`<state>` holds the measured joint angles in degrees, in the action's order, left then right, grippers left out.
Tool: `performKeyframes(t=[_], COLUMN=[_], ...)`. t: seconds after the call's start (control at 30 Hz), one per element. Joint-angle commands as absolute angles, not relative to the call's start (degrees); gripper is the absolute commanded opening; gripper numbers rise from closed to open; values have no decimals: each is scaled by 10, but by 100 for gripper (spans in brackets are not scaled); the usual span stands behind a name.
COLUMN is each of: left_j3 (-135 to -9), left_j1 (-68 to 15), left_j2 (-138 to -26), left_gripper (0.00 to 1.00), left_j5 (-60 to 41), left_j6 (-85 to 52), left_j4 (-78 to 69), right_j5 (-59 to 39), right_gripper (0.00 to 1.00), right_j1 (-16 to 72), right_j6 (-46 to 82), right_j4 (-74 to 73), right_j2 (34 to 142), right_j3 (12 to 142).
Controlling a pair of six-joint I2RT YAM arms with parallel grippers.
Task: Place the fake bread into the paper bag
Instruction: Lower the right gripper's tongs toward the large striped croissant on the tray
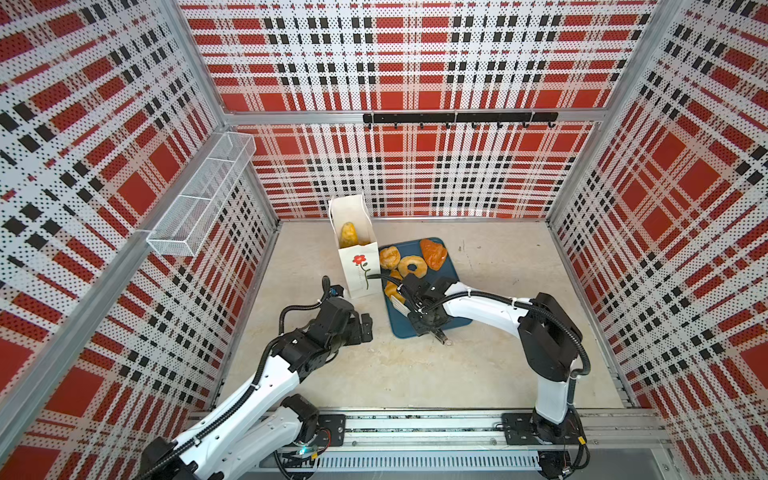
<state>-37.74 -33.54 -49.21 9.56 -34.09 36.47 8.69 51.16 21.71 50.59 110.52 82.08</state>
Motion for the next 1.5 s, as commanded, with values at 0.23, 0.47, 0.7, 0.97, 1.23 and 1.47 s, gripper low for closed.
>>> performKeyframes(t=[0.23,0.47,0.7,0.97,1.23,1.47], left_j3=[-369,-368,-370,-369,-372,-378], left_j1=[-340,-342,-347,-367,-394,-414], left_j2=[-485,-486,-488,-490,-510,-529], left_gripper=[99,99,100,99,99,99], left_j5=[110,111,111,126,136,145], left_j6=[-346,-347,-349,-362,-368,-373], left_j4=[356,356,355,352,341,333], right_j5=[124,124,117,113,108,108], right_gripper=[34,29,28,28,31,35], right_j1=[514,509,497,475,445,441], right_j6=[201,182,169,142,127,128], right_j4=[535,541,536,534,524,513], right_j2=[1094,1059,1026,980,935,927], right_j3=[825,792,754,705,661,649])
